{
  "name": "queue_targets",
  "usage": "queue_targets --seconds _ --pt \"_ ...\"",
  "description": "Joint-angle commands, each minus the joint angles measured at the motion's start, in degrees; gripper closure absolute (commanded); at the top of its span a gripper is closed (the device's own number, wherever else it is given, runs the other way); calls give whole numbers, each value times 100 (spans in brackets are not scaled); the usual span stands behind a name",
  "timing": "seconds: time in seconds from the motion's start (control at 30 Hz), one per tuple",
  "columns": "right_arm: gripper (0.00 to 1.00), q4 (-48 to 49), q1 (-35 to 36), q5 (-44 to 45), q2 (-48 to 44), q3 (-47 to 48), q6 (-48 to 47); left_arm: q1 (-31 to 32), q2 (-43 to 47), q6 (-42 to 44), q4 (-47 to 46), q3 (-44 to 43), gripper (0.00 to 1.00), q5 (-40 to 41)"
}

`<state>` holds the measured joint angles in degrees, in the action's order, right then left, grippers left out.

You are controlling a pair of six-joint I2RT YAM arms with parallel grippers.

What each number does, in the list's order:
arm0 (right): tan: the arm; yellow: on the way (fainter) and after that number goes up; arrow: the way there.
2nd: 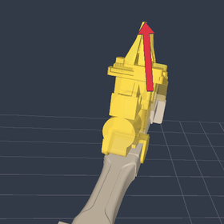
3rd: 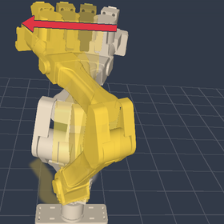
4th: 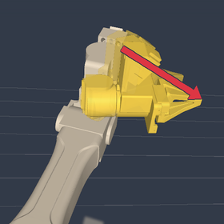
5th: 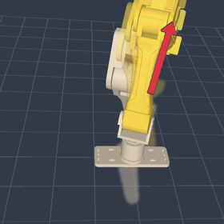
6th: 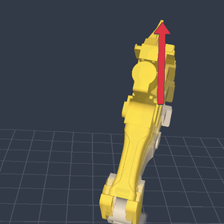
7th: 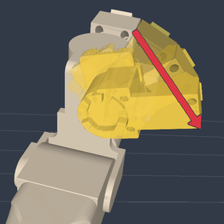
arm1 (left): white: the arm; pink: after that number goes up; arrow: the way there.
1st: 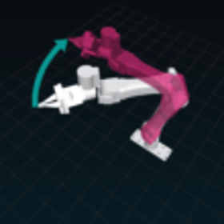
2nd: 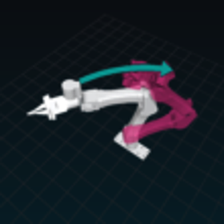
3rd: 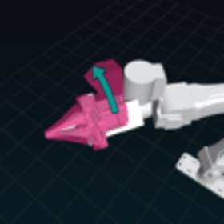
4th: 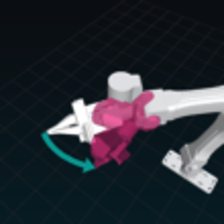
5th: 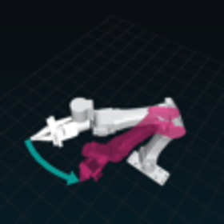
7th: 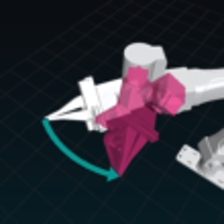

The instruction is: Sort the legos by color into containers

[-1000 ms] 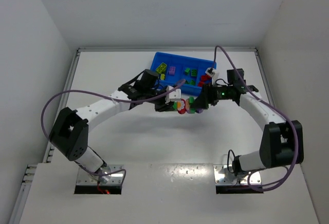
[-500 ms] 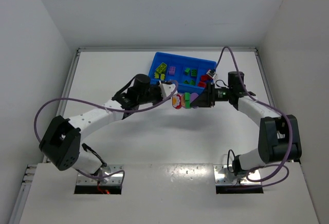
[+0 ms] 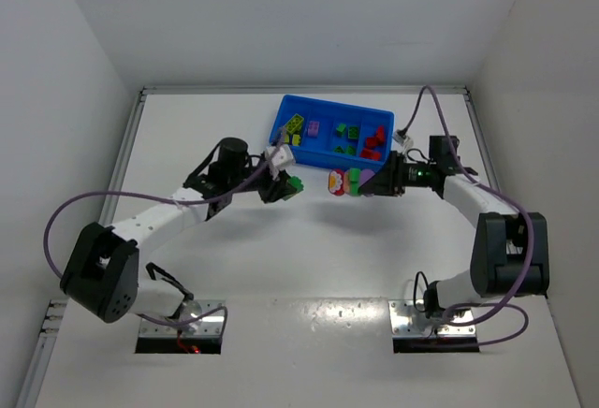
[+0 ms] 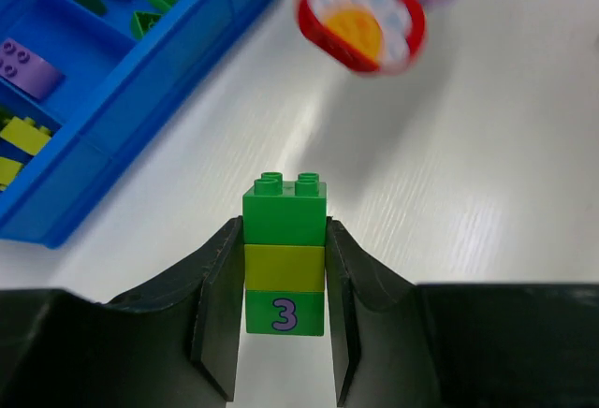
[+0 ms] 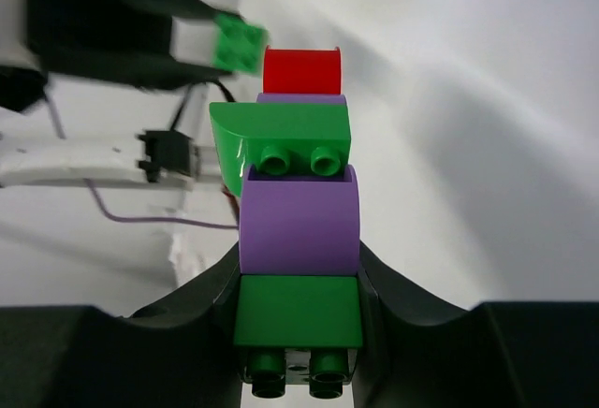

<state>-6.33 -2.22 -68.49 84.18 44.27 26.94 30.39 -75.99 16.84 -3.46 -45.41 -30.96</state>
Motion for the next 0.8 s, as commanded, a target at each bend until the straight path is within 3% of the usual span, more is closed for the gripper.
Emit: queue_targets --seconds 0.0,0.2,0.3,0.33,0.37,0.43,0.53,0.6,0.63,0.67,0.77 --pt "100 -1341 248 684 -218 205 -1654 -393 -179 -1602 -417 -451 100 -1314" --pt "97 -1653 696 2576 -332 143 -2719 -648 -777 -3361 -1207 -864 100 -2238" --pt "85 -1486 837 2938 -271 195 -2782 -788 -1058 -4353 -1717 -917 100 -2502" --pt "76 -1355 837 2938 -219 196 -2782 -789 -1285 -4582 -2006 -996 100 -2581" --pt "55 -1354 837 2938 -218 248 -2712 -868 -1400 -5011 -2122 -996 100 -2634" --pt "41 -1266 837 2763 -156 380 -2633 -1017 -1707 -5496 -2692 -1075 100 -2783" --pt "27 -881 837 1765 -95 486 -2142 -1246 -1954 -6507 -3595 -1075 100 -2784" --pt "26 -460 837 1288 -95 486 -1335 -1377 -2087 -7131 -4011 -1075 100 -2784" --pt "25 239 837 981 -147 425 -923 -1378 -2157 -7272 -4317 -1075 100 -2723" --pt "25 716 889 891 -148 346 82 -1430 -2157 -7544 -4460 -1075 100 -2722" --pt "25 2230 1056 977 -86 222 1311 -1431 -2263 -7914 -4935 -1075 100 -2590"
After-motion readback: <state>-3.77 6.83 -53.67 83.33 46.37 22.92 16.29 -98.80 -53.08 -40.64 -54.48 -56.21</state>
